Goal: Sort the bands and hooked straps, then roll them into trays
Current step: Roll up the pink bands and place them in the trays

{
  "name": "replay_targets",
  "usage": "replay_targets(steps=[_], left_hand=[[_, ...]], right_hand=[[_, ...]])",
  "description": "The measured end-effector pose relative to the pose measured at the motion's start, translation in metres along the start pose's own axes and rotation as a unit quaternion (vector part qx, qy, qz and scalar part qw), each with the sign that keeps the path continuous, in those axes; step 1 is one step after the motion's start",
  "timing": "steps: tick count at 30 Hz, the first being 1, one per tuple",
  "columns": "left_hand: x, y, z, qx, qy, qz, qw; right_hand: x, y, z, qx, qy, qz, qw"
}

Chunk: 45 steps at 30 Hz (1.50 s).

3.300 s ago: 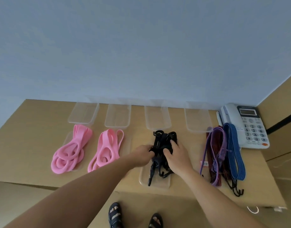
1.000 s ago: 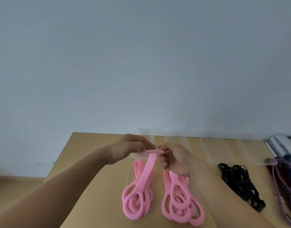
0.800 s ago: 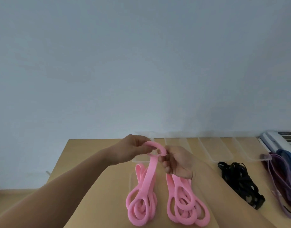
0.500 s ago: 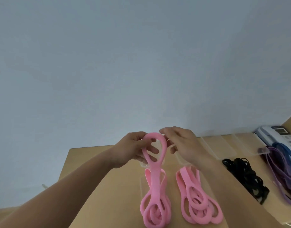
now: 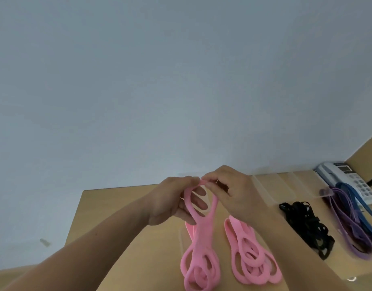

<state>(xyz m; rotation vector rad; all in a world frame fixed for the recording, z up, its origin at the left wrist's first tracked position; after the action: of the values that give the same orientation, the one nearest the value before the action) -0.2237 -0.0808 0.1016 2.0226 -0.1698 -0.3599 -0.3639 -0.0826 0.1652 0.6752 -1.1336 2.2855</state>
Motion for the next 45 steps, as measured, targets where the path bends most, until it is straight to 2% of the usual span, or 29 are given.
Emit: replay_targets(steps=[4,6,8,9,12,14,18,21,23,27,31,37,42,45], left_hand=[[-0.008,0.005,0.001,-0.006,0.022,-0.037,0.999],[-0.012,0.010,-0.001,-0.019,0.020,-0.043,0.999],[-0.016,0.013,-0.003,-0.036,0.021,-0.031,0.999],[-0.018,0.013,-0.004,-0.047,0.027,-0.021,0.998],[-0.019,0.014,-0.007,-0.089,0.063,0.025,0.994],[-0.019,0.017,-0.009,-0.117,0.086,0.066,0.987],[-0.019,0.019,-0.013,-0.146,0.130,0.122,0.973],[-0.020,0.018,-0.014,-0.142,0.159,0.114,0.970],[-0.017,0.013,-0.014,-0.104,0.170,0.075,0.977],[-0.018,0.002,-0.018,-0.014,0.113,0.028,0.993],[-0.011,0.005,-0.020,-0.031,0.117,-0.018,0.993],[-0.009,0.001,-0.022,-0.010,0.127,-0.078,0.989],[-0.007,0.002,-0.022,-0.011,0.140,-0.086,0.986],[-0.005,0.005,-0.022,-0.039,0.142,-0.084,0.986]], right_hand=[[0.009,0.000,-0.002,0.123,0.029,-0.018,0.992],[0.011,0.006,-0.003,0.139,0.034,-0.001,0.990],[0.013,0.018,-0.004,0.085,0.025,0.072,0.993],[0.014,0.026,-0.004,0.025,0.012,0.127,0.991],[0.006,0.048,-0.007,-0.150,-0.066,0.242,0.956],[0.000,0.052,-0.009,-0.186,-0.125,0.263,0.938],[0.002,0.049,-0.008,-0.190,-0.163,0.282,0.926],[0.003,0.046,-0.004,-0.149,-0.150,0.247,0.946],[0.003,0.042,0.000,-0.116,-0.129,0.228,0.958],[0.005,0.035,0.003,-0.052,-0.081,0.190,0.977],[0.000,0.022,0.000,0.045,-0.067,0.113,0.990],[-0.001,0.007,-0.005,0.133,-0.038,0.063,0.988],[-0.003,0.002,-0.007,0.167,-0.030,0.046,0.984],[-0.004,0.006,-0.008,0.137,-0.026,0.064,0.988]])
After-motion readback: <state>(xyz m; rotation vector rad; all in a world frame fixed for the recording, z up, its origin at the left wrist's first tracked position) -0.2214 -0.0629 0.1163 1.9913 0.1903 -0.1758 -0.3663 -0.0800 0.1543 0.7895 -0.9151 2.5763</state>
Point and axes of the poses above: each hand's wrist, its own z-axis towards the middle knuckle, its own x-axis out of the back of the hand, y = z × x, the point moved 7 cm from there along z, towards the middle knuckle, and after that the axes turned 11 degrees about y, right-handed, at the moved point
